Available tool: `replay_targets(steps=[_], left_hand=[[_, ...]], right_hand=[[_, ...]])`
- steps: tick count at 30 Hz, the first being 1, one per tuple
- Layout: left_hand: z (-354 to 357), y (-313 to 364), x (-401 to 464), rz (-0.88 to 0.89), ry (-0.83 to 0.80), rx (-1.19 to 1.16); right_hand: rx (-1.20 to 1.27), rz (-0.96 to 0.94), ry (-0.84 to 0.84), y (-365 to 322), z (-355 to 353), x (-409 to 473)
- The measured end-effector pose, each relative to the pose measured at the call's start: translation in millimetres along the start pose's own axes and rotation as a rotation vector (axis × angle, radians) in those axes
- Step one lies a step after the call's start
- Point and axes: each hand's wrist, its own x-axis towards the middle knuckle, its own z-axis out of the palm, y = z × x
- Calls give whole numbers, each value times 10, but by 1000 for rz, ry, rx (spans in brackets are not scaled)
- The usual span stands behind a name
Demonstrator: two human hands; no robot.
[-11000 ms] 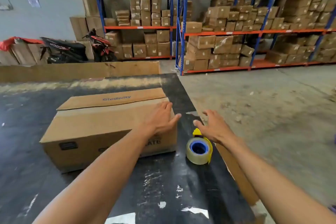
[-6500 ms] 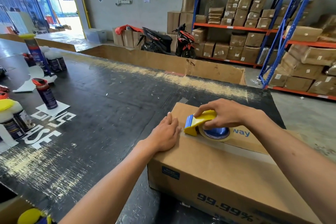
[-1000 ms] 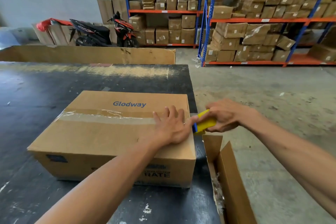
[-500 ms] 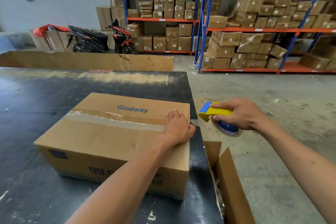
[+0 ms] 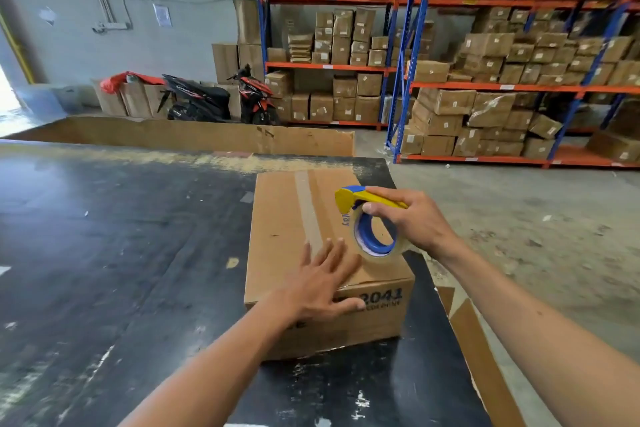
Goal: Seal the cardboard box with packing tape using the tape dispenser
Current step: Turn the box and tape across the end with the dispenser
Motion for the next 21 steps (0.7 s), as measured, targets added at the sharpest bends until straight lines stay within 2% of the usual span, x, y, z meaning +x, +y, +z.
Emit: replay_targets(steps=[2,6,12,17,21], left_hand=[[34,-5,-3,-28,43,20],[100,-176,49,103,66,45],[101,-430,-38,232,44,89],[24,-399,-119,253,5,90],[28,-365,-192,206,60,98]], right_hand=[[31,6,-1,-78,188,-77],[116,2,24,-175,338,-307],[204,2,164,-182,281,-746],[209,20,207,-223,260,-936],[162,13,185,-306,288,-999]])
